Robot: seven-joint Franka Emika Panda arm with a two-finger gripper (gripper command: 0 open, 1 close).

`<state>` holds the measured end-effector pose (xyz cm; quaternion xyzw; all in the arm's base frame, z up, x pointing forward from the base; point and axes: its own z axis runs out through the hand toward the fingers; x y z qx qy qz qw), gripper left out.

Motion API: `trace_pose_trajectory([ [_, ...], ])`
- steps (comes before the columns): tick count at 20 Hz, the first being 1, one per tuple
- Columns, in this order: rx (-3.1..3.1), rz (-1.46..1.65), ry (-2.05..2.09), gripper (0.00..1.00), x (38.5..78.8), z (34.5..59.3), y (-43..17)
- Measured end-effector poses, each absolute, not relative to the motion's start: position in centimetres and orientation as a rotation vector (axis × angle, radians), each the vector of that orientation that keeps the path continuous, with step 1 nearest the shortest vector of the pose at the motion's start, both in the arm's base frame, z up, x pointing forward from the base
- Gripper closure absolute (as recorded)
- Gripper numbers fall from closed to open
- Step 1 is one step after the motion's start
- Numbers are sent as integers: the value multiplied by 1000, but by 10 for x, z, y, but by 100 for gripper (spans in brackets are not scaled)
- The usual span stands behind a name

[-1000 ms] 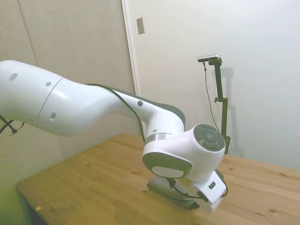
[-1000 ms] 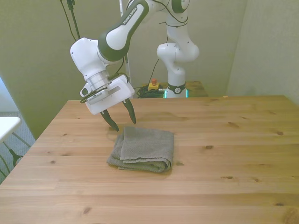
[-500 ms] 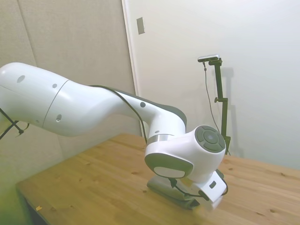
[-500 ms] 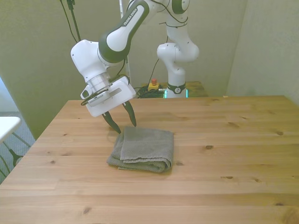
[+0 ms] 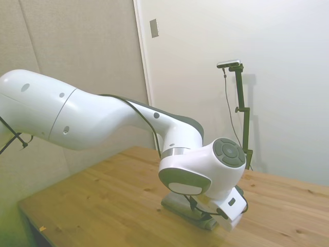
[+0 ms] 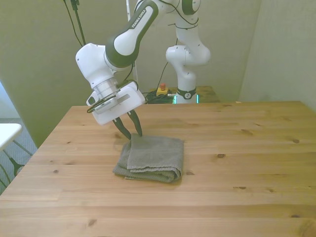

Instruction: Unfold the towel

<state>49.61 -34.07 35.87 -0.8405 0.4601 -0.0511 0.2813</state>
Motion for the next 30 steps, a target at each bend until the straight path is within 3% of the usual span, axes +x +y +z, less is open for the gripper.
trace_pose_trajectory([
  [9, -2255, -144, 1230, 100, 499, 361, -342],
  [16, -2276, -189, 1159, 100, 515, 388, -324],
  [22, -2311, -218, 1035, 100, 539, 420, -274],
  [30, -2433, -214, 830, 100, 570, 454, -154],
])
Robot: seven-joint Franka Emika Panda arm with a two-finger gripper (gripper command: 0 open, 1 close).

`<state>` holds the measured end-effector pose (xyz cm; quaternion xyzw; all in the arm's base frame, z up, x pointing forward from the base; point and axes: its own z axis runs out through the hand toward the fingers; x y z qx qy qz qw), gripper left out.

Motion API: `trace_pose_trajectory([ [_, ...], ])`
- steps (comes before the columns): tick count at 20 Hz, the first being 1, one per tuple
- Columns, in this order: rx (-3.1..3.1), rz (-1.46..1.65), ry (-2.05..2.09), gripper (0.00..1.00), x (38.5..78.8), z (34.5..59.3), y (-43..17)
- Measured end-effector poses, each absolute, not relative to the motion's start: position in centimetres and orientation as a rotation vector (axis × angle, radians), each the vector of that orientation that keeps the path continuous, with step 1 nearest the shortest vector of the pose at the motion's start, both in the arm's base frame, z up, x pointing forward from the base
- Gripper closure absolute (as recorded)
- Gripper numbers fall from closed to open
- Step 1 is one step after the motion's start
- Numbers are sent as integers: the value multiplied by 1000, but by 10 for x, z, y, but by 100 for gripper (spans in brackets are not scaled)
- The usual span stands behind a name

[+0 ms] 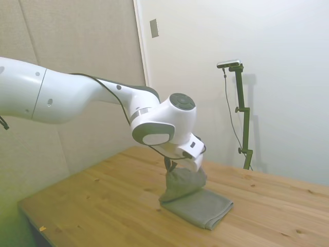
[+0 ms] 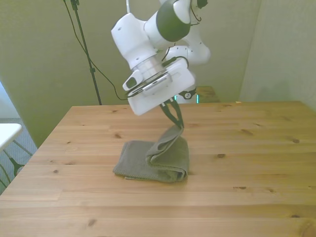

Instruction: Unfold the towel

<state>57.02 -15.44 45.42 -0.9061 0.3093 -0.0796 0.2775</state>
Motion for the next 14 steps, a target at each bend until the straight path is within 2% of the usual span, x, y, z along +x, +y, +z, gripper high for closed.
trace_pose_trajectory([
  [5, -2486, -209, 754, 100, 571, 452, -91],
  [12, -2511, -160, 706, 100, 568, 435, -59],
  [13, -2514, -150, 696, 0, 567, 433, -54],
  [14, -2518, -140, 687, 0, 565, 430, -49],
])
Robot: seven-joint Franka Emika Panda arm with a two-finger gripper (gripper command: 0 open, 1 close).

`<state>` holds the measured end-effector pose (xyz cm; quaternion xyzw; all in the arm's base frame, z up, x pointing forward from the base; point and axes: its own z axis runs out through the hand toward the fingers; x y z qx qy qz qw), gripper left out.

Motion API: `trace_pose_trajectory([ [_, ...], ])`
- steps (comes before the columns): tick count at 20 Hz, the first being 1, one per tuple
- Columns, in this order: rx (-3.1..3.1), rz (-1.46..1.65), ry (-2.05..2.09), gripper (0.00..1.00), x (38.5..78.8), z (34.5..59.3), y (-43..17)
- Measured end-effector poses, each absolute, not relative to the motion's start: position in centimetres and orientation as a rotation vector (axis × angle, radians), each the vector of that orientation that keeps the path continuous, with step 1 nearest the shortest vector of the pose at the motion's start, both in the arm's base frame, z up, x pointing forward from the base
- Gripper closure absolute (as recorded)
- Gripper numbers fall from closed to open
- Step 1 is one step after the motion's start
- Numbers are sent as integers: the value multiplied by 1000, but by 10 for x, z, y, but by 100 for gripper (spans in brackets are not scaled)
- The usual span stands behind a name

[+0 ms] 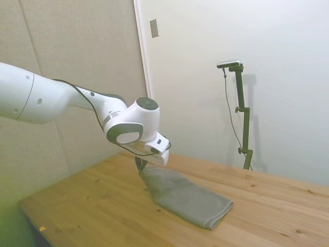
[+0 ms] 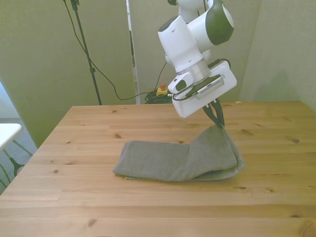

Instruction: Unfold the towel

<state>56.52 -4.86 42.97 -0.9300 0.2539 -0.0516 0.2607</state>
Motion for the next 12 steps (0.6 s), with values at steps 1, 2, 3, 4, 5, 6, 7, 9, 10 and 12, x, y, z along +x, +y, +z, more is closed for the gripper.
trace_pose_trajectory([
  [1, -2522, -132, 680, 0, 565, 428, -45],
  [2, -2524, -125, 677, 0, 564, 426, -43],
  [3, -2524, -118, 679, 0, 563, 423, -42],
  [4, -2524, -112, 684, 0, 562, 421, -42],
  [5, -2523, -106, 689, 0, 561, 419, -43],
  [6, -2523, -102, 693, 0, 560, 418, -44],
  [7, -2523, -100, 697, 0, 560, 417, -45],
  [9, -2520, -97, 705, 0, 559, 416, -48],
  [10, -2519, -94, 708, 0, 558, 415, -50],
  [12, -2519, -86, 710, 0, 557, 414, -50],
])
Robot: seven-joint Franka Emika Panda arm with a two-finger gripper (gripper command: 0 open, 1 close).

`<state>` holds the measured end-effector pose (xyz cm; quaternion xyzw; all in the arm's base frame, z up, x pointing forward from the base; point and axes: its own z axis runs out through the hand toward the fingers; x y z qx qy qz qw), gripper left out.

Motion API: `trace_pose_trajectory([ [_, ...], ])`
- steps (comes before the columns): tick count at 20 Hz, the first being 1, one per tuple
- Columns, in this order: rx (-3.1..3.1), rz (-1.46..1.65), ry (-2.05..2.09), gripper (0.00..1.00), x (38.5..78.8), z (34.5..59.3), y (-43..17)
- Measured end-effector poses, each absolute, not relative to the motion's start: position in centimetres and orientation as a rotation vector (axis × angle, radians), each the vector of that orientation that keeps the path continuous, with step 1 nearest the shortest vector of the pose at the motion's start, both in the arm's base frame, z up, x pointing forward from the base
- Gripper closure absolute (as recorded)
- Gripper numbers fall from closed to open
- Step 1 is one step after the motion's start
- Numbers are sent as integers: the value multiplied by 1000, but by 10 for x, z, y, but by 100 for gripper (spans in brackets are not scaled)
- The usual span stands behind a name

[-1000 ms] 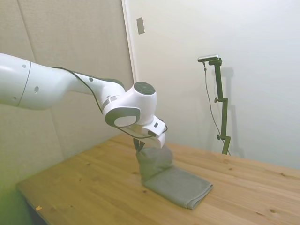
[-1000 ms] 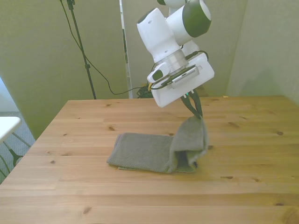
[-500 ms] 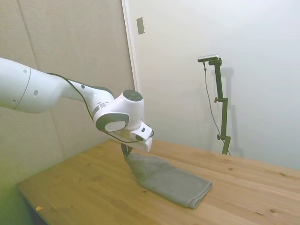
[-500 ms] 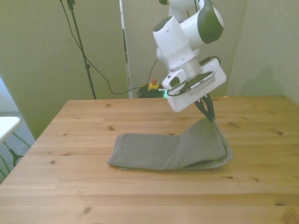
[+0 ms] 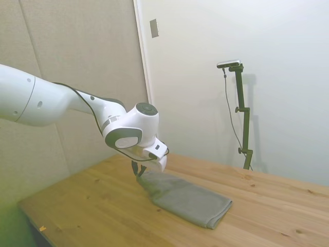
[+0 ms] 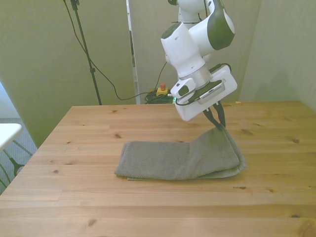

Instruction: Unfold the towel

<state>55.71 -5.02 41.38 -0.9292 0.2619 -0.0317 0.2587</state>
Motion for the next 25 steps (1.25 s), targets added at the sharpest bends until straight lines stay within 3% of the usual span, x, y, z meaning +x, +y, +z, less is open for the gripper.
trace_pose_trajectory([
  [9, -2580, -43, 877, 0, 557, 415, -41],
  [17, -2644, -93, 1014, 0, 552, 442, -26],
  [21, -2717, -153, 1250, 0, 526, 460, -33],
  [25, -2808, -147, 1501, 0, 466, 470, -31],
])
